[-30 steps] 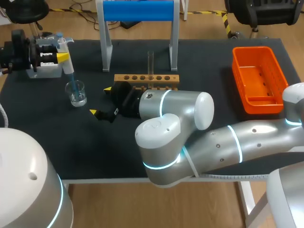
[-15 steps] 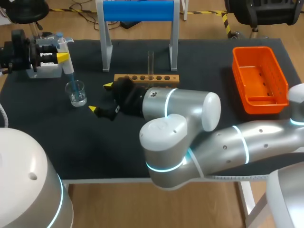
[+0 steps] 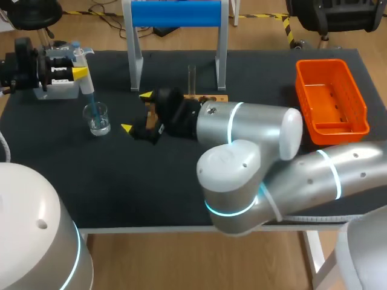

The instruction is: Invert the test tube, pick up the pipette, mount the tip to pipette, aspirate from beaker and dispense into the tube, eject the tip, return the pipette, and cap with the stopper.

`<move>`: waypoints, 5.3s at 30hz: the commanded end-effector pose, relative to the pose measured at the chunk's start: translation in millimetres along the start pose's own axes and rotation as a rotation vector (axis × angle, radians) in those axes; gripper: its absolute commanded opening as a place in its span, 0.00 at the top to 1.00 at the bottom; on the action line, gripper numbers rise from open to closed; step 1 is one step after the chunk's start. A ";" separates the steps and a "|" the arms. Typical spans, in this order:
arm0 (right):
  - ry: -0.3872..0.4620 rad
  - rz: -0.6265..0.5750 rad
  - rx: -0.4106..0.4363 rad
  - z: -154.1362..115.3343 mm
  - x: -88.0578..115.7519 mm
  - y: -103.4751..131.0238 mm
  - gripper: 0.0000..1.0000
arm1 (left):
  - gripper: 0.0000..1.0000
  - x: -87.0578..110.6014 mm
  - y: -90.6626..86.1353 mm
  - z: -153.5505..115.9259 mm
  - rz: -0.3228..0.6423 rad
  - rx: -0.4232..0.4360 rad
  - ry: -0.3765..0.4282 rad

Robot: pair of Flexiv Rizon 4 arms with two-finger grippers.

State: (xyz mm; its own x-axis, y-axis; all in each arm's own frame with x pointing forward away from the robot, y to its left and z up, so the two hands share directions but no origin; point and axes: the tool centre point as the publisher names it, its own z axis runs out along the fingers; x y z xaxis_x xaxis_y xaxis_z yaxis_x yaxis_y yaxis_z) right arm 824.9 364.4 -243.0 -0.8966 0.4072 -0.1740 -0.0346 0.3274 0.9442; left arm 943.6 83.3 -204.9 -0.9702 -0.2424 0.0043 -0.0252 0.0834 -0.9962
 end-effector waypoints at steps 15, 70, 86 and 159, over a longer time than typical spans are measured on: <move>0.239 -0.096 0.004 -53.9 -28.9 71.6 0.00 | 1.00 -0.4 -0.2 -0.1 0.000 0.000 0.000; 0.655 0.006 -0.043 40.4 -110.3 165.1 1.00 | 1.00 -0.4 -0.2 -0.1 0.000 0.000 0.000; 0.632 0.036 -0.007 68.4 -102.9 165.5 1.00 | 1.00 -0.4 -0.2 -0.1 0.000 0.000 0.000; 0.534 0.035 0.145 133.4 -69.8 134.7 1.00 | 1.00 -0.4 -0.2 -0.1 0.000 0.000 0.000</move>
State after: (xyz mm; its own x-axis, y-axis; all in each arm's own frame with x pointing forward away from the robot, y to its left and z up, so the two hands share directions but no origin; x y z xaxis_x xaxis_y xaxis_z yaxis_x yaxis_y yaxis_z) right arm 939.9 493.1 -138.6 -0.9970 -0.0537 0.0554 0.0263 0.4378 0.8987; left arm 942.8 83.3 -207.9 -0.9700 -0.2431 0.0046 -0.0258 0.0843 -0.9961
